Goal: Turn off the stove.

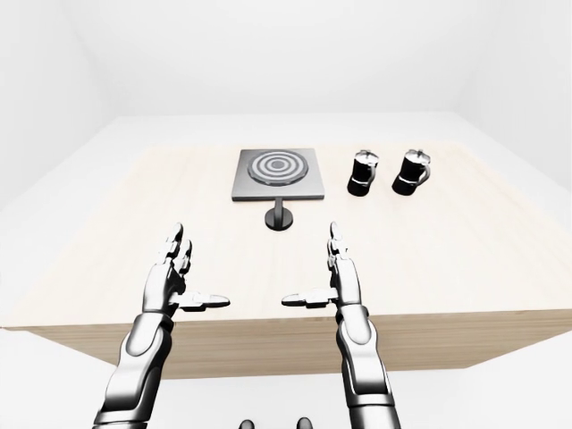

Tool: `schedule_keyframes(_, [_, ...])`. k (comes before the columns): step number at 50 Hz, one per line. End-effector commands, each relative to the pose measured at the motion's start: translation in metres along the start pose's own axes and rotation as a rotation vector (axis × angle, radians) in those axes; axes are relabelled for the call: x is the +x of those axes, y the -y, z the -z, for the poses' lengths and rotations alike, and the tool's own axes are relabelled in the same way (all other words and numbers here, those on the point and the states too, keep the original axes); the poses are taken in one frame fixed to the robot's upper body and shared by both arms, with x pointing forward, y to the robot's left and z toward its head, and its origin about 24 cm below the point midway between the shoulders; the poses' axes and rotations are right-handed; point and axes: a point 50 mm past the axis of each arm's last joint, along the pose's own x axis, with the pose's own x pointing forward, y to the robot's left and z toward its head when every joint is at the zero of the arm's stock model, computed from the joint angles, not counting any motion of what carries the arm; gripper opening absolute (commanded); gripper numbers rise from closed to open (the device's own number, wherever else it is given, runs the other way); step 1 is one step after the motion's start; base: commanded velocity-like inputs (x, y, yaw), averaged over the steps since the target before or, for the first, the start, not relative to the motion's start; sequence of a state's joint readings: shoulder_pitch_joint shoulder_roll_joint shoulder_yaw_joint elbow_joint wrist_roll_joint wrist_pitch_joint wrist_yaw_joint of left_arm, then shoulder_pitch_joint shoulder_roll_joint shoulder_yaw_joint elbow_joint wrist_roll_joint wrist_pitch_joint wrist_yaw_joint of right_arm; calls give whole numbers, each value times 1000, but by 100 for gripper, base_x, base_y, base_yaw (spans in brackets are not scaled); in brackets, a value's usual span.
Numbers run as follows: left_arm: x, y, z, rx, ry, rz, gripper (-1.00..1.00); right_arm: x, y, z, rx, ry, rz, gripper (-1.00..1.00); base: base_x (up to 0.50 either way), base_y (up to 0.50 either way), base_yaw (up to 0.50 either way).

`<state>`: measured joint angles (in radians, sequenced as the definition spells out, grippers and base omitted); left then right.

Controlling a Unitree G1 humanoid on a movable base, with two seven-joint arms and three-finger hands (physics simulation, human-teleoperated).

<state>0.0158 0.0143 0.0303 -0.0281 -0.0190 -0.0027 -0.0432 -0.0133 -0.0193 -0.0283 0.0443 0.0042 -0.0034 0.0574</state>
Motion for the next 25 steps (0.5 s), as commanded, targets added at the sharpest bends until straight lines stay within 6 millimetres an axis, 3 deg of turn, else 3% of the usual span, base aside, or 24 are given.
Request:
schedule_keyframes(1, [0, 0, 1, 3, 3, 2, 100, 0, -1, 0, -1, -3, -1, 100, 0, 26, 0])
schedule_keyframes(15, [0, 0, 1, 2, 5, 2, 100, 0, 0, 2, 4, -10, 2, 100, 1, 3, 0])
schedule_keyframes(25, [0, 0, 1, 3, 6, 2, 100, 1, 0, 3, 9, -7, -5, 100, 39, 0, 0])
